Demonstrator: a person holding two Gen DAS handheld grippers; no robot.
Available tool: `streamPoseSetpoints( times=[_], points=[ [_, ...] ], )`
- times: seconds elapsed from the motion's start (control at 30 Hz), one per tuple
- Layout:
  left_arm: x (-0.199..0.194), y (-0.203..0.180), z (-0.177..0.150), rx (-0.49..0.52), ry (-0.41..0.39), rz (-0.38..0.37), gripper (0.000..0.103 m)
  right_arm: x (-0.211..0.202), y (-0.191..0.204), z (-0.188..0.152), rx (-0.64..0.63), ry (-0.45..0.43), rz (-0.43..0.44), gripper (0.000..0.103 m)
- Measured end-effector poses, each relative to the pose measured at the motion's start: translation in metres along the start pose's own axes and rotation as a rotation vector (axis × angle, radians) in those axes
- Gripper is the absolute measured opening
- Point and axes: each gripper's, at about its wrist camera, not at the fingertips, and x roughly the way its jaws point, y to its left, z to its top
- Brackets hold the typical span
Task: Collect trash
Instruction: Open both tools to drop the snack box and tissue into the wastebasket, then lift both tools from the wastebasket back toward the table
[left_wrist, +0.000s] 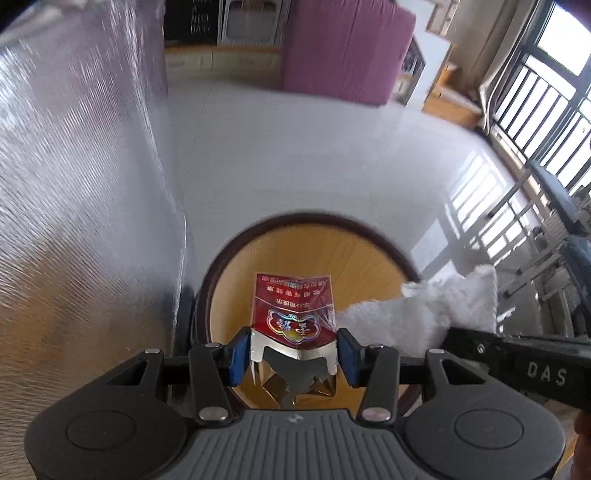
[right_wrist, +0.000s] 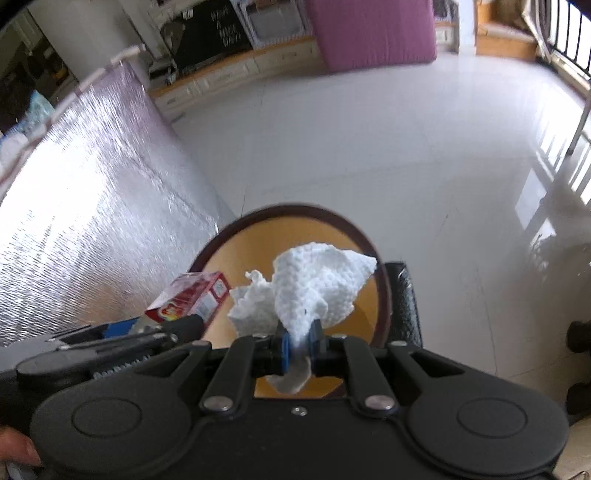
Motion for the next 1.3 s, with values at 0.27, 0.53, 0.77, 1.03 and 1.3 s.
streamPoseSetpoints(
  times=[0.27, 0.53, 0.77, 1.03, 1.3],
  points=[
    [0.047, 0.008, 0.001, -0.005, 0.114, 0.01, 0.05, 0.054, -0.008, 0.008, 0.031, 0.098, -0.033, 0.014],
    [0.06, 0.005, 0.001, 0.017, 0.122, 0.003, 0.06, 0.072, -0.011, 0.004, 0.06, 0.104, -0.012, 0.039],
    [0.058, -0.003, -0.003, 0.048, 0.118, 0.009, 0.079, 0.067, -0.012, 0.004, 0.043, 0.112, -0.014, 0.05],
    [0.045, 0.002, -0.011, 0.044, 0.124, 0.012, 0.086, 0.047, -0.015, -0.003, 0.042, 0.095, -0.021, 0.058],
    [0.023, 0.015, -0.017, 0.015, 0.135, 0.027, 0.102, 0.02, -0.019, -0.01, 0.031, 0.053, -0.033, 0.088]
  ],
)
